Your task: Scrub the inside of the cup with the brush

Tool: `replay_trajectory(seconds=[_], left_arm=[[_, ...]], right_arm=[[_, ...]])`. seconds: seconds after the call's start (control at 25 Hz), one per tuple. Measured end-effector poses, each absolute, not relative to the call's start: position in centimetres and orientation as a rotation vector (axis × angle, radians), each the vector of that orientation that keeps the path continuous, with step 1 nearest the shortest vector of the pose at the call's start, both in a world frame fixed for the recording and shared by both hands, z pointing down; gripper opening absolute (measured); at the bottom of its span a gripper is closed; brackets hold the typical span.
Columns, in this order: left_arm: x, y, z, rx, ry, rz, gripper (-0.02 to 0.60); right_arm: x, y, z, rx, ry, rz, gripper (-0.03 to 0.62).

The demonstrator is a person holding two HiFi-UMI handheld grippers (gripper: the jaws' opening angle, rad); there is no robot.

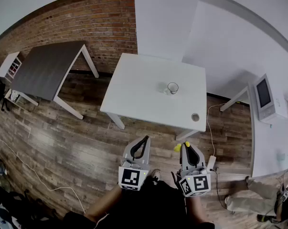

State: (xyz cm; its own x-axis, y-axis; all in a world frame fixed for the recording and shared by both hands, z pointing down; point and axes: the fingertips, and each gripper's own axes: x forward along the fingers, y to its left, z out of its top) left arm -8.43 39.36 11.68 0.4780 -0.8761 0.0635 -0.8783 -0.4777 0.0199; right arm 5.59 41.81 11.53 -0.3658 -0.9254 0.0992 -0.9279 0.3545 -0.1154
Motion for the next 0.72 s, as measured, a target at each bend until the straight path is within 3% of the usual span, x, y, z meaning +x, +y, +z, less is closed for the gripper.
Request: replay_trajectory(seconds=[0.72], left_arm=[[-7.5,39.6,12.9,2.679,-1.543,0.117,0.002]], right_arm=[[5.7,42.0,12.1,1.756,-2.585,0.268,0.030]])
